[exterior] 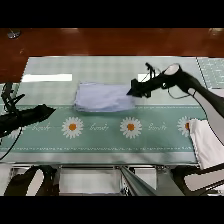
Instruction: Fold the shirts.
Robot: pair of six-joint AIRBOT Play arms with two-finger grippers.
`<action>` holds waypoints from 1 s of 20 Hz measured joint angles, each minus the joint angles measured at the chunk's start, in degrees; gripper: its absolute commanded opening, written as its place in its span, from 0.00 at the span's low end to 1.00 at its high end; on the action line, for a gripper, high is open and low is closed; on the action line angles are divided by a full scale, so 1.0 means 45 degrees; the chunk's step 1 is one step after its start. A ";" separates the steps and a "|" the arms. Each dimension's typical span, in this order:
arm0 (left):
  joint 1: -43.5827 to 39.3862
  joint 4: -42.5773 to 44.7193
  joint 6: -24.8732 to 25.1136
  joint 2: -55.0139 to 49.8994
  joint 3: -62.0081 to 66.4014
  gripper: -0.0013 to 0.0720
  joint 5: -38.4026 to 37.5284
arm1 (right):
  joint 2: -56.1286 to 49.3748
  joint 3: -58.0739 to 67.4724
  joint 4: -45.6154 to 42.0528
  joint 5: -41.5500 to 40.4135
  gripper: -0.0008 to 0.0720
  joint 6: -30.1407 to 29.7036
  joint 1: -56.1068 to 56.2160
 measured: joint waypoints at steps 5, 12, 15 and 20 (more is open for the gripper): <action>0.0000 0.0000 0.0000 0.0000 0.0000 0.05 0.0000 | 0.0772 0.4940 -0.2992 0.2176 0.03 0.1287 -0.0529; 0.0000 0.0000 0.0000 0.0000 0.0005 0.05 -0.0078 | 0.2404 0.8485 -0.5532 0.6110 0.04 0.2856 -0.3599; 0.0000 -0.0019 -0.0005 0.0000 0.0005 0.05 -0.0019 | 0.3541 0.8446 -0.6207 0.7388 0.03 0.3735 -0.5489; 0.0000 -0.1273 -0.0044 0.0000 0.0000 0.05 0.0903 | 0.6649 0.5688 -0.9432 0.8879 0.04 0.4425 -0.8102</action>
